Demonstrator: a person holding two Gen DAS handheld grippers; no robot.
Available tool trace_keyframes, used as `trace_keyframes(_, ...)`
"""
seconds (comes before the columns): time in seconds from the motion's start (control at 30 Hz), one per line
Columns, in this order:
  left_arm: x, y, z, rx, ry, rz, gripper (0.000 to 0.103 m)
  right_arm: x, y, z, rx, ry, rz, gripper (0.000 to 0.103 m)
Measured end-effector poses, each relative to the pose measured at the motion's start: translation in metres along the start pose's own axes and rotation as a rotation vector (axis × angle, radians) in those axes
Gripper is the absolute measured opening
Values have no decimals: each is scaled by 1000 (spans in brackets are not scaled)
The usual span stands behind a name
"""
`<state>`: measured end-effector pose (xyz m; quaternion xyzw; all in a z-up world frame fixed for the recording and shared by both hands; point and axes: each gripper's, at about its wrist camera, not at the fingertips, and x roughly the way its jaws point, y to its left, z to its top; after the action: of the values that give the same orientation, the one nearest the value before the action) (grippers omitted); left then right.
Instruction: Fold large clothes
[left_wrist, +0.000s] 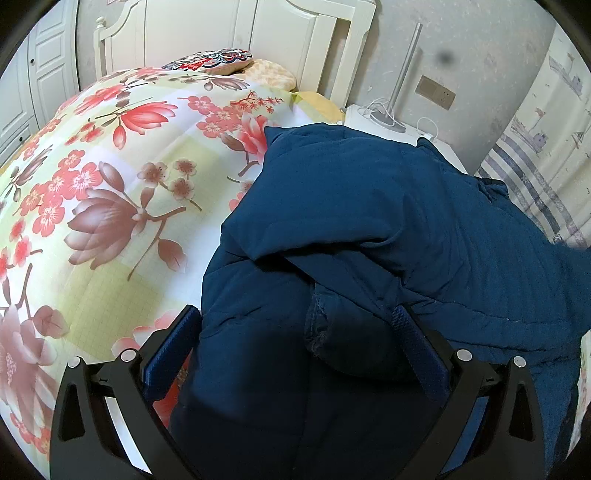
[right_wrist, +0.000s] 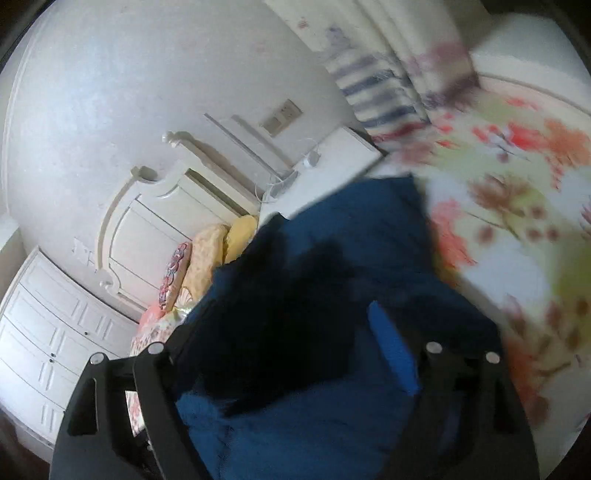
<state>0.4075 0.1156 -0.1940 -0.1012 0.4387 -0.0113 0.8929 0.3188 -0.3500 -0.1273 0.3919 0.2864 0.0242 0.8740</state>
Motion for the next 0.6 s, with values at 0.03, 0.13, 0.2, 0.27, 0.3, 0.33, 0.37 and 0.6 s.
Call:
trace_keyframes(0.03, 0, 0, 0, 0, 0, 0, 99, -4, -9, -4, 13, 7, 22, 82)
trace_keyframes(0.13, 0, 1, 0, -2, -1, -3, 99, 1, -10, -15, -23, 41, 24, 77)
trace_keyframes(0.2, 0, 0, 0, -2, -1, -2, 99, 10, 3, -20, -80, 77, 15, 72)
trace_keyframes(0.27, 0, 0, 0, -2, -1, -3, 99, 19, 16, -27, -140, 124, -8, 69)
trace_keyframes(0.3, 0, 0, 0, -2, -1, -3, 99, 24, 23, -32, -164, 145, -32, 69)
trace_keyframes(0.33, -1, 0, 0, -4, -2, -5, 99, 32, 28, -37, -201, 172, -83, 69)
trace_keyframes(0.37, -1, 1, 0, -7, -4, -8, 99, 38, 29, -40, -223, 180, -109, 69)
trace_keyframes(0.6, -42, 19, -6, -95, -223, -161, 99, 13, 45, -47, -301, 52, -37, 21)
